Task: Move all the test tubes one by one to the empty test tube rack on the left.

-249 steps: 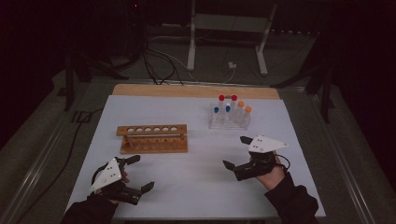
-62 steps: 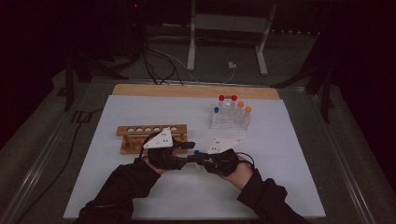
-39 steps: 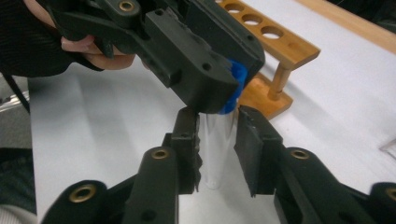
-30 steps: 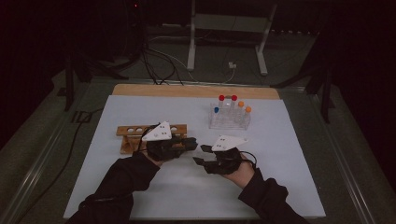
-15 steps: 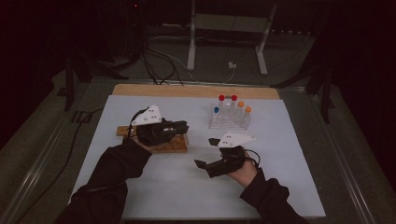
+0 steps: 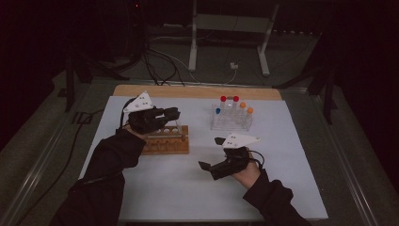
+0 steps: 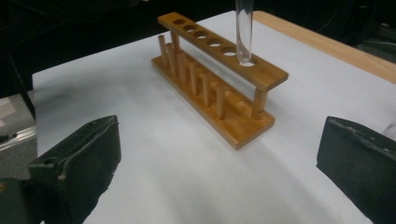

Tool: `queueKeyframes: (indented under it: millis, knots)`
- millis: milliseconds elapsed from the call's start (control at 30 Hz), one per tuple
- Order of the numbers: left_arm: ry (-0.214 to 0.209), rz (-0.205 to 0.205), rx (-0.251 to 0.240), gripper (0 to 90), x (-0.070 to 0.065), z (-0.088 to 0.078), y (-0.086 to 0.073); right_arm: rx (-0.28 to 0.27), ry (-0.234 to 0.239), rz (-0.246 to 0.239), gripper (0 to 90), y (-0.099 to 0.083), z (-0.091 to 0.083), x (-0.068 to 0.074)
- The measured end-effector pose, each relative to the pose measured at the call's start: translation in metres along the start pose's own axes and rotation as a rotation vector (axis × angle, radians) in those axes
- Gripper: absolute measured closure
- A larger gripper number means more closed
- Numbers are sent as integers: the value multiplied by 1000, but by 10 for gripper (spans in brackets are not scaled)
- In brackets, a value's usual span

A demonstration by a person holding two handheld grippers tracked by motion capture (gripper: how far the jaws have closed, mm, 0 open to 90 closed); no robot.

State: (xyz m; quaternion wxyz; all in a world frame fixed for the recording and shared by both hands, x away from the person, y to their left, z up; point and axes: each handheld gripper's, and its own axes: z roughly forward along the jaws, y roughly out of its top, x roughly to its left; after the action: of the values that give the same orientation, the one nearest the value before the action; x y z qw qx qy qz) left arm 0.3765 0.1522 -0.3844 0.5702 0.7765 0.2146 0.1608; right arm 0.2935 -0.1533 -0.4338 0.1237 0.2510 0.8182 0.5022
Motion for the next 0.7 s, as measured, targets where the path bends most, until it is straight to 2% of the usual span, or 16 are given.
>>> queueKeyframes:
  millis: [267, 700]
  knots:
    - [49, -43, 18, 779, 18, 5, -12, -5, -8, 1, 0, -1, -1, -2]
    - [50, -76, 82, 779, 17, 23, -44, 2, 3, -2, 0, -3, 0, -2]
